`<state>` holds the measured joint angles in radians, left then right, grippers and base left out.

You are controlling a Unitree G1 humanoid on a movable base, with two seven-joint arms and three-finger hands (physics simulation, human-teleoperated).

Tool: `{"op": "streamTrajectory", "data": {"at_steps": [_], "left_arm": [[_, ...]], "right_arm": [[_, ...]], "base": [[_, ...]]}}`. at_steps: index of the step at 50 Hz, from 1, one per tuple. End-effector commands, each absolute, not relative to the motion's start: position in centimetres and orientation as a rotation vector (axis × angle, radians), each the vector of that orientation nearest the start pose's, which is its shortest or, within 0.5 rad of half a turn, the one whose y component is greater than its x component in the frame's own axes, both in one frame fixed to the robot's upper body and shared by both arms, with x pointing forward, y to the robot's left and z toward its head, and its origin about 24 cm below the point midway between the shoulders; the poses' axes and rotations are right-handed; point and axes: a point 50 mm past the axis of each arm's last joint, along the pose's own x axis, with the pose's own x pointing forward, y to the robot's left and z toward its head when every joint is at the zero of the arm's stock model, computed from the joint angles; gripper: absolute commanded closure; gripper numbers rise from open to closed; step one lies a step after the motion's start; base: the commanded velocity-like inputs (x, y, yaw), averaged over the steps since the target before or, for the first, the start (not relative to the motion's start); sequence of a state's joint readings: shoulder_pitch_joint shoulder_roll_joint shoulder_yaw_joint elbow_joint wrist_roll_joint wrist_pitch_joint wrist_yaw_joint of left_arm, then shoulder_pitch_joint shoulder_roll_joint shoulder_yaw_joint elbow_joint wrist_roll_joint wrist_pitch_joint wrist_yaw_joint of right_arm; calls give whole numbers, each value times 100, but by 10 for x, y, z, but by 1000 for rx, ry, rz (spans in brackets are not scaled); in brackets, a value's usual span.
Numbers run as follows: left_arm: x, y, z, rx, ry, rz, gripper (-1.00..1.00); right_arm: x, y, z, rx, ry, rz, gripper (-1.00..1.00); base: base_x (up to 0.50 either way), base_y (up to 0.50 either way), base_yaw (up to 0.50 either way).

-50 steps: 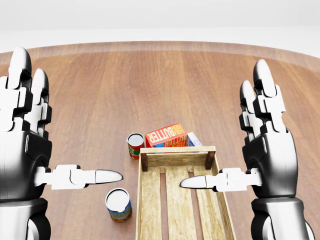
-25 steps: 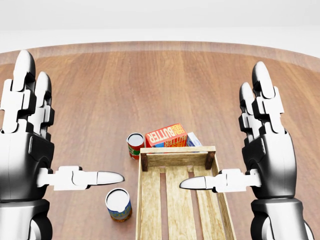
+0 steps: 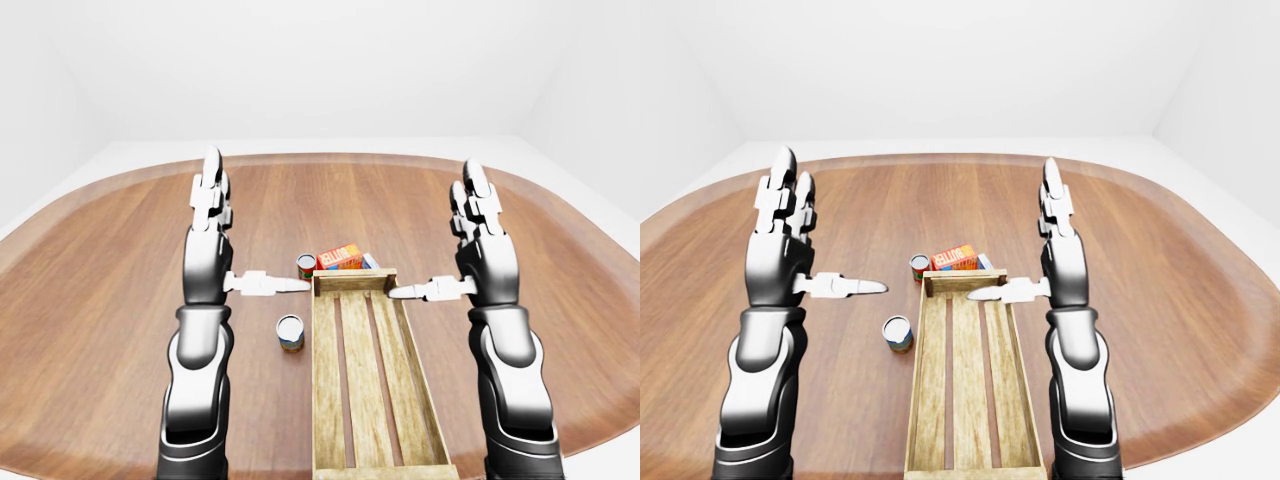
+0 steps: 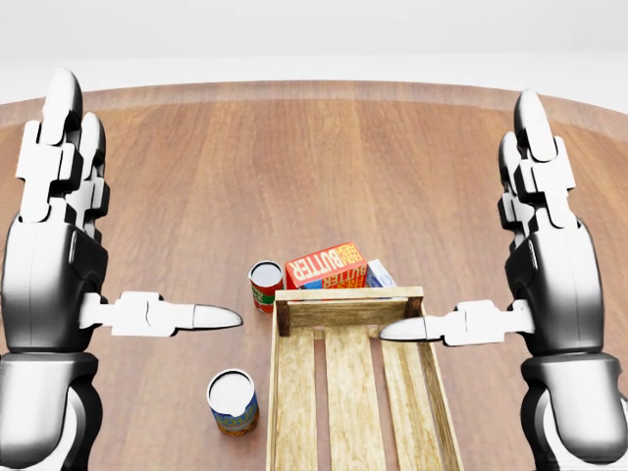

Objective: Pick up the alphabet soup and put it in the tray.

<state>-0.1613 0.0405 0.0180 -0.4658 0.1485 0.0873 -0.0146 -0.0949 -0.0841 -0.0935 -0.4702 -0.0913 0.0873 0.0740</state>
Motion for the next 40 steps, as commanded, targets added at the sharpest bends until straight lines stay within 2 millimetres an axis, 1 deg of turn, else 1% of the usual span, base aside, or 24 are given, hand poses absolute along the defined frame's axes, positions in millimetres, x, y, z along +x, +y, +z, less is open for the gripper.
{"op": "streamTrajectory", "data": {"at_steps": [1,7,14,17,22,25,26,27,29,32,39,40], "left_arm": [[260,146,180,199,-531,-35,-100],[265,145,178,213,-519,-45,-100],[274,142,180,241,-510,-67,-100],[283,141,183,272,-511,-84,-100],[297,135,189,334,-505,-121,-100],[316,129,188,450,-456,-185,-100],[317,128,188,454,-452,-186,-100],[326,125,185,520,-416,-219,-100],[339,122,183,600,-366,-246,-100],[358,115,188,705,-315,-281,-100],[380,106,190,832,-222,-329,-100],[382,104,187,881,-188,-362,-100]], "right_arm": [[272,-188,168,-438,-414,-20,-99],[284,-192,167,-539,-371,-14,-99],[292,-193,161,-574,-331,-12,-99],[294,-193,161,-600,-321,-13,-100],[294,-194,162,-590,-323,-13,-99],[292,-194,162,-583,-330,-13,-99],[292,-194,162,-583,-330,-13,-99],[292,-194,163,-579,-331,-13,-99],[292,-194,162,-574,-331,-15,-99],[293,-193,158,-562,-317,-11,-100],[293,-193,158,-559,-318,-9,-99],[293,-194,158,-559,-317,-9,-99]], "base": [[0,0,0],[0,0,0],[0,0,0],[0,0,0],[0,0,0],[0,0,0],[0,0,0],[0,0,0],[0,0,0],[0,0,0],[0,0,0],[0,0,0]]}}
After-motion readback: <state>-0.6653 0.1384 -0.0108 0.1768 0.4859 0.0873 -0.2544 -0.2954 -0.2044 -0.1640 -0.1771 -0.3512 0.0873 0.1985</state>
